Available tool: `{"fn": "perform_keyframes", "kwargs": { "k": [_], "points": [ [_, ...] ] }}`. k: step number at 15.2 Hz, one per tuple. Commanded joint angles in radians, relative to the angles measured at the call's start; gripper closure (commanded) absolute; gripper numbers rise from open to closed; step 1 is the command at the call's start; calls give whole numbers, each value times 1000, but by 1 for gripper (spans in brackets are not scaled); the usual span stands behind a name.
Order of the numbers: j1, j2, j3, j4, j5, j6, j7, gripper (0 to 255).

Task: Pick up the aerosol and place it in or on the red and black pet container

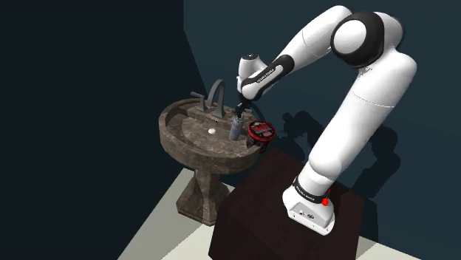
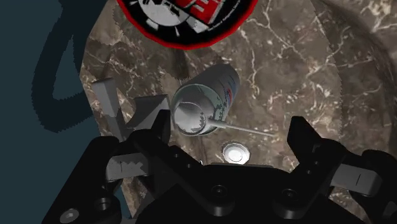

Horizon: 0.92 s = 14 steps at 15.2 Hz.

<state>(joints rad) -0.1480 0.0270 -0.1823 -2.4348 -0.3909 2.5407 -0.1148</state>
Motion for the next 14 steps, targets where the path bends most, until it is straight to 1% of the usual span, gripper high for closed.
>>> {"fn": "perform_keyframes", "kwargs": {
  "k": [1,3,11,14],
  "points": [
    [-12,80,-11,39,-19,51,-11,0],
    [-21,160,-20,82,-37,96,-16,0],
    [-35,278,-36,110,-57,192,-3,0],
    [-35,278,-36,110,-57,192,-3,0]
  ]
}}
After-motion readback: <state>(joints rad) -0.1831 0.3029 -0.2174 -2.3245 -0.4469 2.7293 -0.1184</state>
